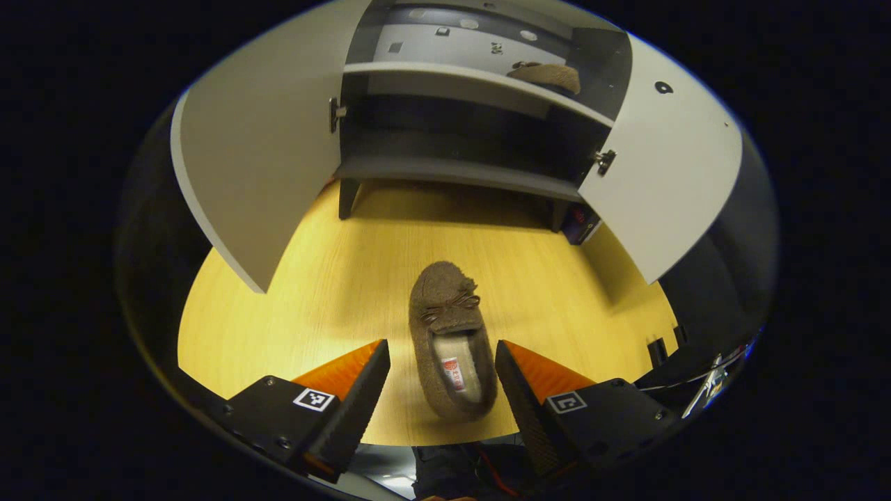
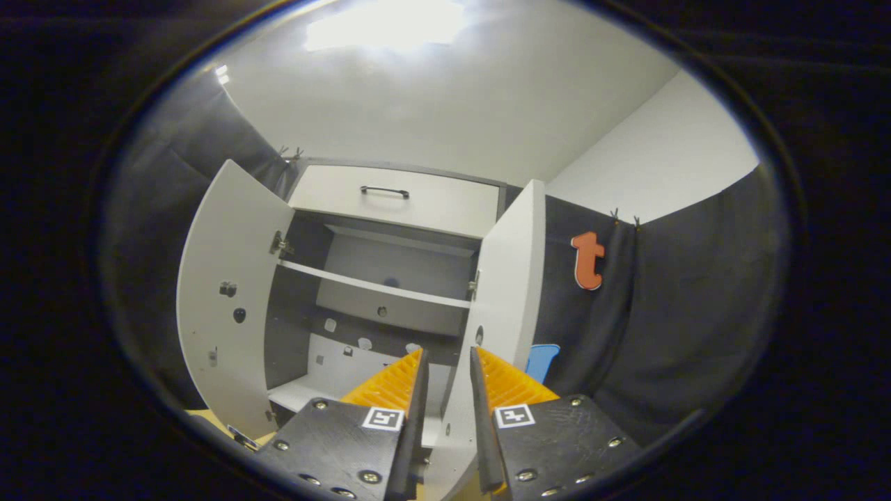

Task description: Grab one shoe with the right hand and put it into the shoe cabinet, grab the other shoe with the left hand and put it into the shoe cabinet; then close the right door with the right hand and the left door with the left hand.

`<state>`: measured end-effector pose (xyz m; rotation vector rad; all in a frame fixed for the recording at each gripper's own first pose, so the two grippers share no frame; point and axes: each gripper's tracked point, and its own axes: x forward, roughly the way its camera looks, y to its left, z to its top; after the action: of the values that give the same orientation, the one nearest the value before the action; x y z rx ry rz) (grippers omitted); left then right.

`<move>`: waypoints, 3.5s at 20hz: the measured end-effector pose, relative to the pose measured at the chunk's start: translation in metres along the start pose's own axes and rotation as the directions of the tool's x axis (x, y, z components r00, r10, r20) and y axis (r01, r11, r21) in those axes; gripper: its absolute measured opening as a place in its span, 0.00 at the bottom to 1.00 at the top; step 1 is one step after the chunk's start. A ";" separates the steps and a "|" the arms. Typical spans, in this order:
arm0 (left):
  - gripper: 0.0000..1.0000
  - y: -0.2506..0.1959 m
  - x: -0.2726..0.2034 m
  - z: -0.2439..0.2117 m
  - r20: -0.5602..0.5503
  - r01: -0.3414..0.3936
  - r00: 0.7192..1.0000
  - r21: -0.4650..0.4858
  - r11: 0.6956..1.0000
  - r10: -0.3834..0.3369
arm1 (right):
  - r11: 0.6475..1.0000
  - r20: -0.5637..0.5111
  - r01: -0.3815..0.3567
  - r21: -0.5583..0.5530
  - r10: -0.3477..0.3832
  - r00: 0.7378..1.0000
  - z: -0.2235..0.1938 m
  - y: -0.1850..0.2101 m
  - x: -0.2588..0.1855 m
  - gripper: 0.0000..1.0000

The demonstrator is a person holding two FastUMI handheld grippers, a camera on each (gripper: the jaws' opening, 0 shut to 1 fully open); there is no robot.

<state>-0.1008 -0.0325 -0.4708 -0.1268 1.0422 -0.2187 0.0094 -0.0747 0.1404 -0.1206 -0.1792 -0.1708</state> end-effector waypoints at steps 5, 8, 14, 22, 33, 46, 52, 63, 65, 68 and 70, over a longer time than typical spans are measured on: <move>0.90 0.015 0.048 -0.024 -0.115 0.013 0.993 -0.034 0.999 -0.017 | 0.993 -0.021 0.108 -0.051 -0.109 0.994 -0.004 -0.035 -0.017 0.36; 0.78 0.020 0.064 -0.031 -0.155 0.028 0.987 -0.062 0.998 -0.038 | 0.985 -0.032 0.153 -0.084 -0.156 0.987 -0.005 -0.050 -0.026 0.30; 0.55 0.019 0.085 -0.049 -0.213 0.038 0.974 -0.162 0.986 -0.072 | 0.974 -0.033 0.198 -0.107 -0.202 0.979 -0.005 -0.062 -0.036 0.30; 0.06 0.023 0.085 -0.044 -0.232 0.031 0.964 -0.383 0.923 -0.129 | 0.971 -0.024 0.198 -0.132 -0.202 0.979 -0.006 -0.056 -0.036 0.33; 0.01 0.043 0.066 -0.008 -0.180 0.062 0.979 -0.195 0.979 -0.098 | 0.967 -0.045 0.227 -0.118 -0.233 0.971 -0.015 -0.060 -0.038 0.33; 0.01 0.016 -0.027 0.222 0.246 0.224 0.951 -0.131 0.966 -0.187 | 0.943 -0.041 0.324 -0.075 -0.328 0.944 -0.025 -0.100 -0.048 0.33; 0.01 0.010 -0.034 0.324 0.385 0.264 0.900 -0.115 0.958 -0.202 | 0.919 -0.052 0.388 -0.071 -0.392 0.918 -0.034 -0.125 -0.058 0.33; 0.00 0.025 0.006 0.453 0.474 0.194 0.872 -0.109 0.975 -0.121 | 0.828 -0.093 0.547 -0.125 -0.559 0.824 -0.051 -0.184 -0.095 0.33; 0.00 0.029 0.019 0.463 0.474 0.184 0.874 -0.121 0.975 -0.106 | 0.815 -0.105 0.564 -0.133 -0.577 0.810 -0.056 -0.190 -0.098 0.33; 0.00 0.037 0.033 0.469 0.460 0.164 0.884 -0.140 0.976 -0.082 | 0.801 -0.126 0.580 -0.148 -0.597 0.792 -0.067 -0.197 -0.103 0.30; 0.00 0.039 0.038 0.474 0.465 0.169 0.882 -0.153 0.974 -0.080 | 0.795 -0.139 0.585 -0.160 -0.605 0.784 -0.072 -0.199 -0.106 0.33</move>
<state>0.3326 -0.0032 -0.2744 -0.4019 0.5799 -0.1936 -0.1167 -0.2626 0.0712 -0.1533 -0.0161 -0.8312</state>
